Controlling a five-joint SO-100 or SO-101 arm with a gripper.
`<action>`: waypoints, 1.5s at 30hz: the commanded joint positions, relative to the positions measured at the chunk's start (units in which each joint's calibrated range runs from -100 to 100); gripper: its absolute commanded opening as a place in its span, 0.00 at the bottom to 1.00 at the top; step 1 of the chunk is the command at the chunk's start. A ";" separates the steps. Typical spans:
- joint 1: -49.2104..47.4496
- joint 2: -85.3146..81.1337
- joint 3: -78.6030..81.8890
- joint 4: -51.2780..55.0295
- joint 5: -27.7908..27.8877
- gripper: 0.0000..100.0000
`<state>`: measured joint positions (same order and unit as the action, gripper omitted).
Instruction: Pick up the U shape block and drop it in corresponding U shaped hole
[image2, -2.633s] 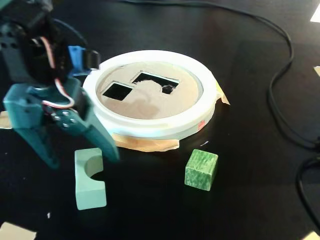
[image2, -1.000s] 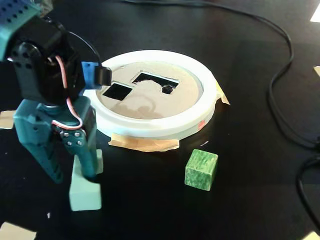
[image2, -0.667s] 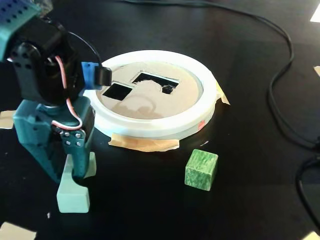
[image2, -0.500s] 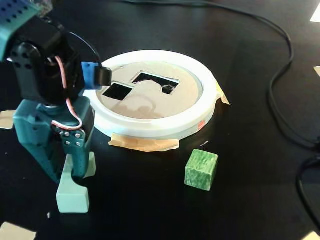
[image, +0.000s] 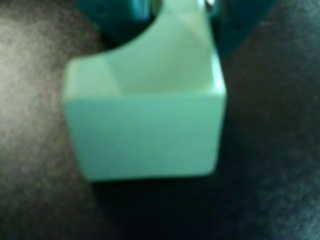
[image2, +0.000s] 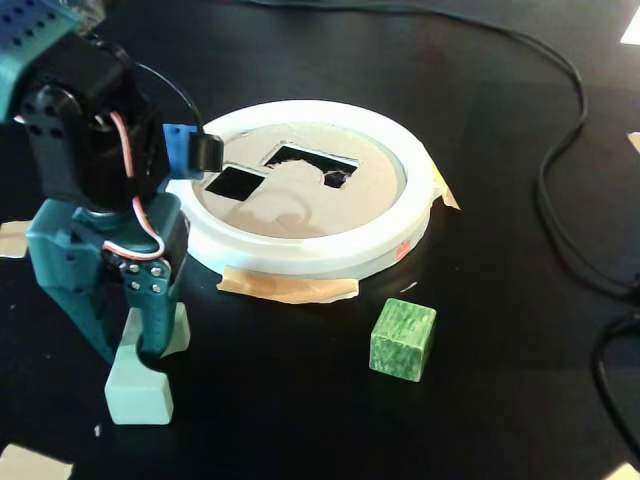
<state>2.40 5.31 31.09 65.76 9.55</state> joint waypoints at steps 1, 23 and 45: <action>1.10 -3.20 -6.68 0.62 -2.30 0.05; -19.25 -31.23 -23.26 19.69 -41.27 0.06; -42.10 -3.74 -25.99 -10.82 -77.22 0.06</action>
<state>-37.26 -1.56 10.20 59.84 -62.49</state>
